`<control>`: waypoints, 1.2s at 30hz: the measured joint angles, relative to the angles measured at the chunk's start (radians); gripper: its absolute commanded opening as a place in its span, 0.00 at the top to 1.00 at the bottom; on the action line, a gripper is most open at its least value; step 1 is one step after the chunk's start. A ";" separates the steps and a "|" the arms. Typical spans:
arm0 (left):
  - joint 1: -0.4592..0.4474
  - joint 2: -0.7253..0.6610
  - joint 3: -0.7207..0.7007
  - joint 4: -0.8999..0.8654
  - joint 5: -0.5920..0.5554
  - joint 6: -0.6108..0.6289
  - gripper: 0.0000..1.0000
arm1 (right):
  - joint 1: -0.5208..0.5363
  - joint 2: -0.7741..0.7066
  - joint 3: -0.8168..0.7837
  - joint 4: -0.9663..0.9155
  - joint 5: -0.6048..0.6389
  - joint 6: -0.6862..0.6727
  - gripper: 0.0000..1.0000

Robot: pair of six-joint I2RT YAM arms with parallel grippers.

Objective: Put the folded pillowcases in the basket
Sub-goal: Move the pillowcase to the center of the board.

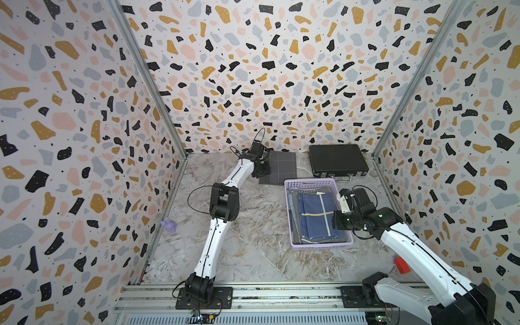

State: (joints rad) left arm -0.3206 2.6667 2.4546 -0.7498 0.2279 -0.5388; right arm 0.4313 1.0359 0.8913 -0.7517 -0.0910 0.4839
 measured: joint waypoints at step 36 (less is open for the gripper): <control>0.059 -1.067 -1.225 -0.301 -0.052 0.068 0.68 | 0.000 -0.247 0.084 -0.087 -0.114 0.069 1.00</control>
State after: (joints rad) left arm -0.2619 1.5997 1.2293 -1.0512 0.1757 -0.4713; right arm 0.4313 0.7887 0.9752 -0.8391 -0.2050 0.5533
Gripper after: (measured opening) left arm 0.319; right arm 0.039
